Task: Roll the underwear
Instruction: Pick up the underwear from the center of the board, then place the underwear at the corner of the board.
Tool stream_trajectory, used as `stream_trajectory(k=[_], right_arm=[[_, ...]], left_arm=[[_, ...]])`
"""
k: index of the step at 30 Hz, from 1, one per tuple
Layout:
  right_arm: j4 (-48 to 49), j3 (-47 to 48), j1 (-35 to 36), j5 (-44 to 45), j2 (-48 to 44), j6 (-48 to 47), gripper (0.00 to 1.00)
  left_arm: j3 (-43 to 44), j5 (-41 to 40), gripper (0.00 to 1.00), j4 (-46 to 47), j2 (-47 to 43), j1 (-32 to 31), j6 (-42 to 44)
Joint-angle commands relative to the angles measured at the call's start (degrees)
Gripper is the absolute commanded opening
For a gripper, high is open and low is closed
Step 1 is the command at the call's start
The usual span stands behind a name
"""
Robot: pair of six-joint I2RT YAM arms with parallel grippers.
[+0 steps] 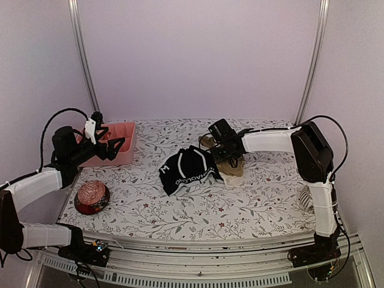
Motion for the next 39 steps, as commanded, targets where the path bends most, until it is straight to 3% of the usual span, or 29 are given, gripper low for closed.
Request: stream_trajectory(k=[1, 7, 9, 16, 24, 39], right_arm=[[-0.45, 1.58, 0.03, 1.75, 0.66, -0.15, 0.41], [-0.71, 1.44, 0.08, 2.2, -0.24, -0.26, 0.09], [-0.78, 1.41, 0.06, 2.37, -0.57, -0.26, 0.03], [-1.59, 0.03, -0.19, 8.97, -4.16, 0.4, 0.01], [-0.35, -8.24, -3.97, 14.89, -18.58, 2.66, 0.01], [-1.94, -23.7, -17.53, 17.17, -37.41, 3.02, 0.01]], left_arm=[[1.12, -0.38, 0.99, -0.66, 0.36, -0.7, 0.49], [1.18, -0.45, 0.99, -0.84, 0.34, -0.86, 0.61], [1.21, -0.48, 0.98, -0.82, 0.34, -0.82, 0.58], [1.22, -0.6, 0.98, -0.92, 0.45, -0.95, 0.6], [1.31, -0.67, 0.98, -1.06, 0.61, -1.06, 0.66], [1.47, -0.98, 0.98, -1.49, 0.6, -1.41, 1.06]])
